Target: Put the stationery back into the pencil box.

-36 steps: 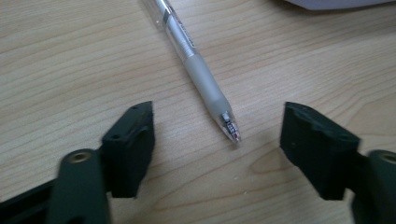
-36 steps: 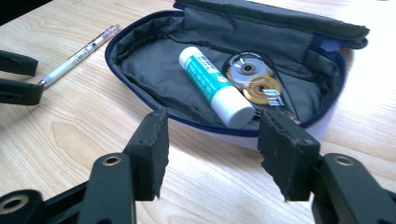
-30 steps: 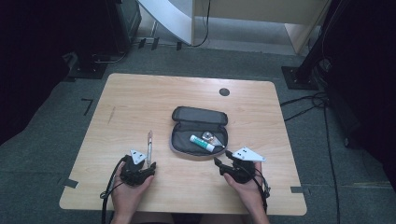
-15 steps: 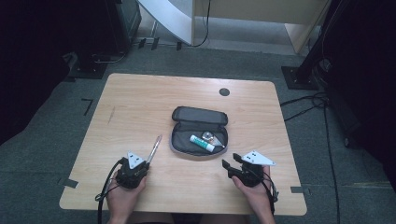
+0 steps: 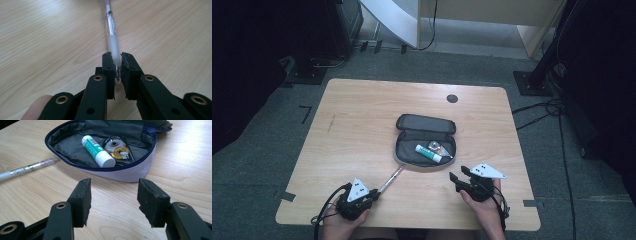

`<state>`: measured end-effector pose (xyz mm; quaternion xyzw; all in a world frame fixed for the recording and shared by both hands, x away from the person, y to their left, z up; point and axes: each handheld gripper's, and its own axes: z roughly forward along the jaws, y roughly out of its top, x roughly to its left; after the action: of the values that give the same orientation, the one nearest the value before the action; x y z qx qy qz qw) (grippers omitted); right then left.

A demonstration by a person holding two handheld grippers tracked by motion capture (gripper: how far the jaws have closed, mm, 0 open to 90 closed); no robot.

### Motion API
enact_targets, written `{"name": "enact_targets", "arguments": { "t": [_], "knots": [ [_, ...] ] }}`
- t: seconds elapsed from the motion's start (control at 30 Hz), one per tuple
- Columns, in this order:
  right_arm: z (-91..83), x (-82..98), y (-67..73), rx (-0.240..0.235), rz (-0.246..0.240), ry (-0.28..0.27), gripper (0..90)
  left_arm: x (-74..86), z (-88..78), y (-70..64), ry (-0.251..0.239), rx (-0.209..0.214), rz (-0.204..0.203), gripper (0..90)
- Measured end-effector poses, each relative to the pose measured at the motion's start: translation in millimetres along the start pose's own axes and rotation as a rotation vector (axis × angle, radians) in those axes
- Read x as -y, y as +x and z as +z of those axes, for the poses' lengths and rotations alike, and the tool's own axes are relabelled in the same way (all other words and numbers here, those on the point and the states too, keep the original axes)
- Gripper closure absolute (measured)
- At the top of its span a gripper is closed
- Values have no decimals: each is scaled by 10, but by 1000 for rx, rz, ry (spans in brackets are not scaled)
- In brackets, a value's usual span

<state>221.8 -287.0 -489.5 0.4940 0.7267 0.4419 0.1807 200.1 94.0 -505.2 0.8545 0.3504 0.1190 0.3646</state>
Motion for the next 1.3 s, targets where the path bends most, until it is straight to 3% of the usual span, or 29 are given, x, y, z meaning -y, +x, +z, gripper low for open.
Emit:
{"name": "enact_targets", "arguments": {
  "t": [0.2, 0.23, 0.43, 0.57, 0.67, 0.77, 0.97, 1.1, 1.3],
  "knots": [
    [-24, -2, -7, 4, 3, 0, 454, -76, 102, -126, 5, 79, 63, 832],
    [-27, -2, -10, 4, 2, 1, 454, -102, 139, -157, 7, 104, 87, 832],
    [-32, 15, -21, -1, -4, -1, 455, -221, 306, -279, 36, 166, 192, 832],
    [-24, 35, -16, -9, -10, 7, 456, -312, 390, -309, 48, 223, 248, 832],
    [-4, 47, -4, -28, -19, 13, 457, -352, 426, -257, 57, 264, 259, 829],
    [42, 52, 26, -54, -48, 30, 456, -340, 432, -201, 45, 263, 256, 815],
    [137, 58, 82, -130, -84, 56, 451, -311, 388, -78, 40, 191, 227, 651],
    [185, 68, 121, -165, -100, 74, 446, -292, 370, 14, 32, 136, 195, 606],
    [248, 107, 166, -205, -127, 109, 441, -317, 399, 71, 25, 87, 144, 561]
  ]
}}
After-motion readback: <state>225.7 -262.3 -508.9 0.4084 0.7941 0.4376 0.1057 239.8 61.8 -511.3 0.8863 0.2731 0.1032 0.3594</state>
